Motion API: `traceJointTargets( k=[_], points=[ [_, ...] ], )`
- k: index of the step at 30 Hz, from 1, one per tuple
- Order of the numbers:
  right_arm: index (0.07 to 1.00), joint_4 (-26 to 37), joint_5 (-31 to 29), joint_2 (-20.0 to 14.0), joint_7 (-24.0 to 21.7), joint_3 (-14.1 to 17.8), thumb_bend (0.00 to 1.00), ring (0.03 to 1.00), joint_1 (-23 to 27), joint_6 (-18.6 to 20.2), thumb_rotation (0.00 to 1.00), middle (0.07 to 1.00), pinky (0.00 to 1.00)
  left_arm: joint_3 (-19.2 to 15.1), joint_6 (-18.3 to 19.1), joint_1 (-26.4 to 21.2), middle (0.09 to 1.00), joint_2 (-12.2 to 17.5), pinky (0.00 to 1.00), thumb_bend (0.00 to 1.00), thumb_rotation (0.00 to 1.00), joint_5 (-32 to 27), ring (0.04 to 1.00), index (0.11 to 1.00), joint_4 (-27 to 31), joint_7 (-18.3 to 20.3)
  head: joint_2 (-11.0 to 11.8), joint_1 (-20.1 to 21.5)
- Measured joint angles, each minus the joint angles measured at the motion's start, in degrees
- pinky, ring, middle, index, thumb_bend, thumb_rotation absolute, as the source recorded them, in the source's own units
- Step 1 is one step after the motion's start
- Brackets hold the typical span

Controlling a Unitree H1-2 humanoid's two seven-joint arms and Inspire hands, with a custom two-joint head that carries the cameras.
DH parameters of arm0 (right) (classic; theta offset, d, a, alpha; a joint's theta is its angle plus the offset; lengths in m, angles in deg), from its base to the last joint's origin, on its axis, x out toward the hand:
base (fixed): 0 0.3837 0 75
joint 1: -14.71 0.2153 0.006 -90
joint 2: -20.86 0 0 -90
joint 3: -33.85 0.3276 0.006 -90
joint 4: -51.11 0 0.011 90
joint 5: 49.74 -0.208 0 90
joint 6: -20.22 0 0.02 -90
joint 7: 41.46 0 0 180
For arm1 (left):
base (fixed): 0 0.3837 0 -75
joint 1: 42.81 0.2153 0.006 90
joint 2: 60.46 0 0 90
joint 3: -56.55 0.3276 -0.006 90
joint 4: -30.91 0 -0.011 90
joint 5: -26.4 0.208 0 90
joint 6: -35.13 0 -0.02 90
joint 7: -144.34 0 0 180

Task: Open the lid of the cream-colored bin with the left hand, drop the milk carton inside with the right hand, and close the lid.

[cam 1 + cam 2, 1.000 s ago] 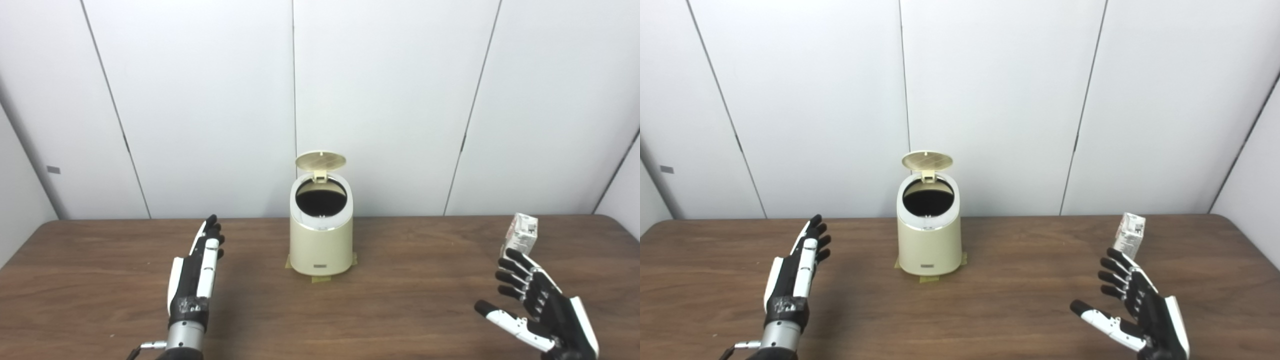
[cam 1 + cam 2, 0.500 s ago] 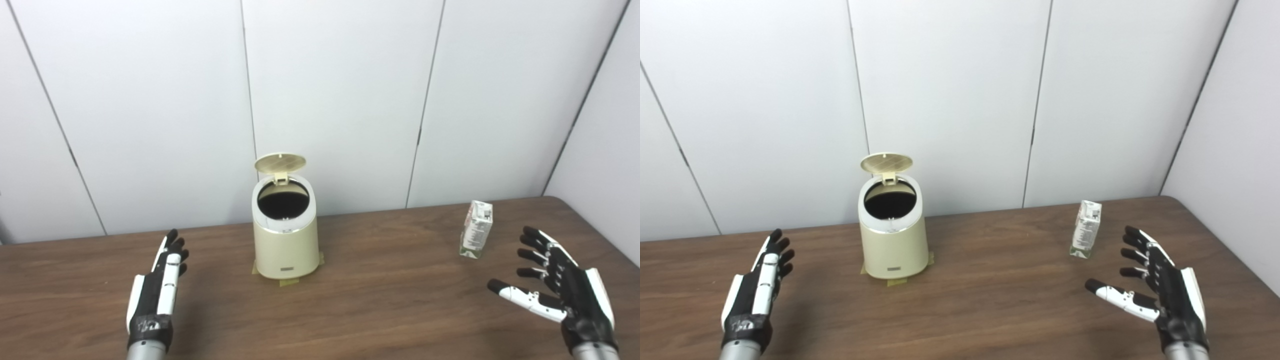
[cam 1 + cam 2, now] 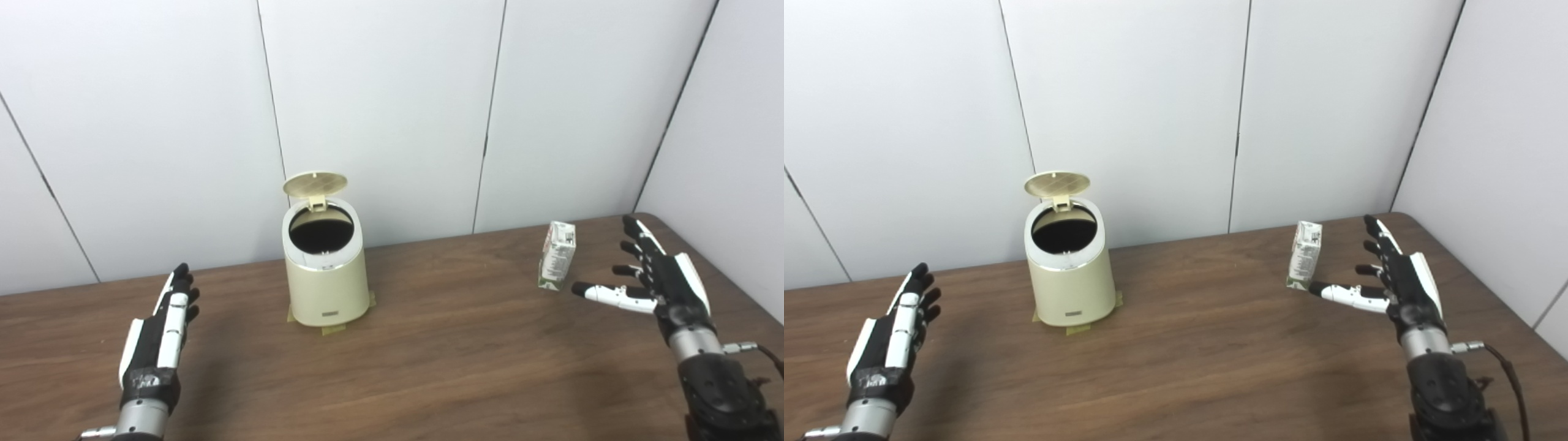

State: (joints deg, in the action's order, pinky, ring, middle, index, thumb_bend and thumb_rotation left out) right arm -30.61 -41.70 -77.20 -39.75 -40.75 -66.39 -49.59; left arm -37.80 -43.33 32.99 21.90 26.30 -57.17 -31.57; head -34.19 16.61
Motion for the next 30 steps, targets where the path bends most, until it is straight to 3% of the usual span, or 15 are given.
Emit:
traceJointTargets(
  k=[4, 10, 13, 16, 19, 26, 29, 30],
  points=[
    [1.0, -2.44, 1.22, -1.01, -0.67, -1.7, 0.9, 0.965, 2.76, 1.53, 0.11, 0.998, 0.9, 0.94, 1.23, -0.17, 1.0, 2.03, 0.99, 0.52, 1.0, -0.78, 0.99, 1.0, 0.0, 2.87, -0.79, 0.7],
    [1.0, -9.31, 2.66, -3.82, -0.91, -3.56, 0.89, 0.964, 6.59, 3.12, 0.04, 1.0, 0.85, 1.23, 3.89, -0.17, 1.0, 2.81, 0.99, 0.55, 0.98, -1.54, 0.989, 1.0, 1.09, 3.42, -1.58, 1.76],
    [1.0, -11.8, 2.96, -4.37, -0.99, -3.86, 0.89, 0.913, 8.3, 4.45, 0.01, 0.995, 0.81, 1.84, 5.35, -0.28, 0.998, 2.83, 1.0, 0.56, 0.99, -1.19, 0.989, 1.0, 2.3, 3.33, -1.85, 1.59],
    [0.983, -14.84, 3.49, -4.57, -0.68, -3.93, 0.91, 0.89, 9.89, 4.52, 0.01, 0.982, 0.78, 2.41, 6.34, -0.36, 0.996, 2.82, 1.0, 0.54, 0.97, -1.44, 0.992, 1.0, 2.3, 3.59, -1.76, 1.23],
    [0.978, -17.57, 3.7, -4.93, -0.48, -4.07, 0.91, 0.914, 10.71, 4.12, 0.0, 0.98, 0.83, 3.26, 7.18, -0.37, 0.995, 3.01, 1.0, 0.51, 0.97, -1.42, 0.992, 1.0, 2.3, 4.2, -1.59, 1.15],
    [0.976, -24.58, 4.56, -6.33, 1.1, -4.73, 0.95, 0.907, 12.49, 1.92, 0.05, 0.966, 0.82, 4.26, 7.51, -0.35, 0.996, 3.44, 1.0, 0.51, 0.98, -1.28, 1.0, 1.0, 2.33, 5.28, -1.41, 0.62],
    [0.975, -25.9, 5.05, -6.42, 1.71, -5.39, 0.93, 0.903, 13.24, 1.78, 0.05, 0.962, 0.77, 4.23, 7.81, -0.29, 0.998, 3.79, 1.0, 0.52, 0.97, -1.26, 1.0, 1.0, 2.83, 5.31, -1.5, 0.35],
    [0.974, -25.87, 5.1, -6.4, 1.73, -5.64, 0.92, 0.862, 13.43, 1.8, 0.03, 0.965, 0.66, 4.17, 7.92, -0.21, 0.999, 3.87, 1.0, 0.52, 0.97, -1.26, 1.0, 1.0, 3.33, 5.28, -1.5, 0.27]
  ],
)
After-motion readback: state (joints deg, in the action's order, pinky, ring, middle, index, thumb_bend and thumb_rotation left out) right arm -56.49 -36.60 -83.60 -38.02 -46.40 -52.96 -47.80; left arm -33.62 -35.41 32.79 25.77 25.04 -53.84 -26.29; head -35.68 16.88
